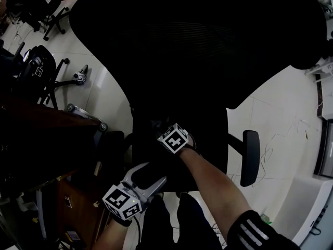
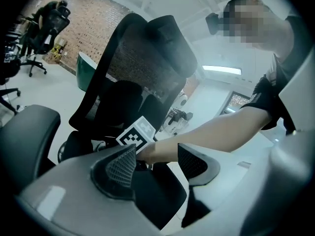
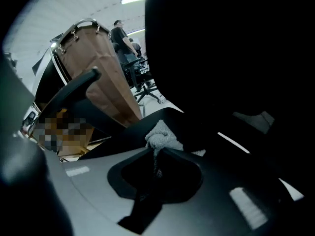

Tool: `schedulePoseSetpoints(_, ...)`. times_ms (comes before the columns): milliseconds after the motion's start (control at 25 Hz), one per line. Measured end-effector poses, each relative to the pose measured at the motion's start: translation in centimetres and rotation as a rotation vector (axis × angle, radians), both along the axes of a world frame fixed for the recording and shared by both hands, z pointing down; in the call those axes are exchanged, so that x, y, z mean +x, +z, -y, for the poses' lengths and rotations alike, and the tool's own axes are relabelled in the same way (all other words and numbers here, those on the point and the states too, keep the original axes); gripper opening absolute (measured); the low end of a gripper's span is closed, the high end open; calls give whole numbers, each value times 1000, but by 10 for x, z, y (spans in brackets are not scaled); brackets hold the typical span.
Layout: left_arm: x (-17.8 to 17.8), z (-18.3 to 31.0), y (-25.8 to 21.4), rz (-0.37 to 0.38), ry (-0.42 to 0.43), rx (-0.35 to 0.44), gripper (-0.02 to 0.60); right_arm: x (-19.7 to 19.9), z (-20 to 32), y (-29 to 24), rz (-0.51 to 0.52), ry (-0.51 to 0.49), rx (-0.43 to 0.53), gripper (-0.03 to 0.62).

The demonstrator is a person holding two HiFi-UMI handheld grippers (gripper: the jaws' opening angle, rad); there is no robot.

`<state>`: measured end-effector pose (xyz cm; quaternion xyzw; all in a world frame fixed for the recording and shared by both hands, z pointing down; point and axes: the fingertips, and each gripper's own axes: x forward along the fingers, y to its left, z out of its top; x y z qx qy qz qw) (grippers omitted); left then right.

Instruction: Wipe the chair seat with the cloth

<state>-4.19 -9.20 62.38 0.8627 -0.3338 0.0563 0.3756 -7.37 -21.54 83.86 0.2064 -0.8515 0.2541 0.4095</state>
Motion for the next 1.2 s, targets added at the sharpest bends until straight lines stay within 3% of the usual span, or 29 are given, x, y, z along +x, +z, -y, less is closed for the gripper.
schedulePoseSetpoints(120, -6, -5, 4, 7, -8, -8, 290, -6, -14, 23, -38, -34, -23, 41)
schedulePoseSetpoints(240, -12, -10, 9, 8, -13, -14, 290, 19, -24, 44, -108, -52, -48, 41)
schedulePoseSetpoints(400, -17, -18, 15, 3, -6, -19, 290, 90, -35, 59, -235, 2, -78, 40)
schedulePoseSetpoints(560, -10, -20, 12, 1, 13, -15, 290, 187, -41, 62, -342, 137, -111, 40)
schedulePoseSetpoints(800, 3, -26, 13, -11, 36, -15, 290, 238, -39, 49, -351, 195, -97, 40)
schedulePoseSetpoints(920, 1, -31, 10, -12, 37, -13, 290, 218, -33, 36, -302, 197, -47, 40)
schedulePoseSetpoints(1080, -13, -39, 8, 17, 39, -22, 290, 112, -50, 1, -47, 99, -55, 40)
schedulePoseSetpoints(1200, -23, -45, 9, 31, 34, -27, 290, 45, -80, 3, 5, 6, -79, 40)
